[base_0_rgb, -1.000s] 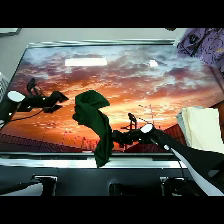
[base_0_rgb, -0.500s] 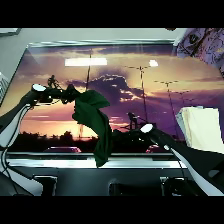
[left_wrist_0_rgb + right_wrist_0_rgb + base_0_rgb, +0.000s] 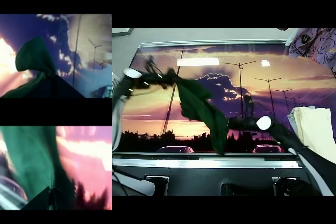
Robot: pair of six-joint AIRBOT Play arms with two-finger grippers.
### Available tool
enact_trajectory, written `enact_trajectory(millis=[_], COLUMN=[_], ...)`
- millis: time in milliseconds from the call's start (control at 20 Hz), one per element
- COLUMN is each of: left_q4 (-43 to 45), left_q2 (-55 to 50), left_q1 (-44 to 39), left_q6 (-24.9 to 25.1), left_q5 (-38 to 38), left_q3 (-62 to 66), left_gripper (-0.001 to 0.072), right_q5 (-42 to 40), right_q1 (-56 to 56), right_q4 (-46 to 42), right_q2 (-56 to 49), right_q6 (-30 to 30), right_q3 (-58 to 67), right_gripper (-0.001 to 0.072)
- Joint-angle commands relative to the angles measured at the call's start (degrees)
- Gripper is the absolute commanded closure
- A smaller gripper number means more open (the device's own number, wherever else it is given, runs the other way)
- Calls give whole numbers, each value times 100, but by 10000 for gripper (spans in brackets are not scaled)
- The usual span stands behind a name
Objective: Fold the clothes and pants, and hang the long-sleeved shirts on hangers.
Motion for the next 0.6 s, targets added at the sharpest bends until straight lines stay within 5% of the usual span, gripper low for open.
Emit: enact_trajectory(millis=[0,200,550], left_q4=[852,1637,3545], left_q2=[1019,2586,4817], left_q1=[354,704,756], left_q6=[-243,-444,-1648], left_q5=[-339,-892,-2428], left_q3=[909,1502,1491], left_gripper=[696,695,693], right_q5=[437,1657,2199], right_q1=[0,0,0], right_q4=[-3521,-5152,-5187], right_q2=[789,1384,2514], right_q6=[1727,1659,1436], right_q3=[1425,3311,4594], right_gripper=[676,676,676])
